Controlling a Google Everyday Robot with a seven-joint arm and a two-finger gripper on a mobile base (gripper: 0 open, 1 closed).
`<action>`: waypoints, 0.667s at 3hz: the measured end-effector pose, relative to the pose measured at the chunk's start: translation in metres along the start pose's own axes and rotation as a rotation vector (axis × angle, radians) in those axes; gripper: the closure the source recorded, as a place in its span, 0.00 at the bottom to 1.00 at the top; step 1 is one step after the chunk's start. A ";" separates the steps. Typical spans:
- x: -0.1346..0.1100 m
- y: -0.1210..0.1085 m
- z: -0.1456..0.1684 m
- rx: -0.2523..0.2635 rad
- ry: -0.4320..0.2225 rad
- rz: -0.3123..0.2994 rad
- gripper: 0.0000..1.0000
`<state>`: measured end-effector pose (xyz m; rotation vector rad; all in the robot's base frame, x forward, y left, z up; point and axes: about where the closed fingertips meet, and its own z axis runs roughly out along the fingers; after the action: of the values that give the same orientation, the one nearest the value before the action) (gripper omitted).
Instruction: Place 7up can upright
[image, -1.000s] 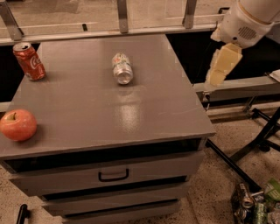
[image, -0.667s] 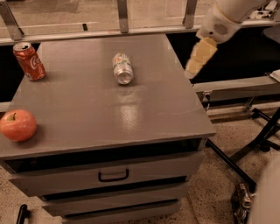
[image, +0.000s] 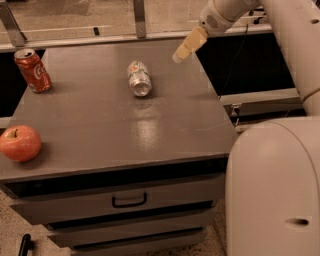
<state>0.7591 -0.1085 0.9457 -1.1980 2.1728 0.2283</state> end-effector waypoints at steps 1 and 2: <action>-0.010 -0.007 0.006 0.025 -0.034 0.075 0.00; -0.009 -0.007 0.006 0.024 -0.033 0.075 0.00</action>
Offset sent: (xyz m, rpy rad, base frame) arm 0.0128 0.0046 0.0036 0.0531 -0.0081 -0.0702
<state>0.7711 -0.1033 0.9478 -1.0931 2.1881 0.2518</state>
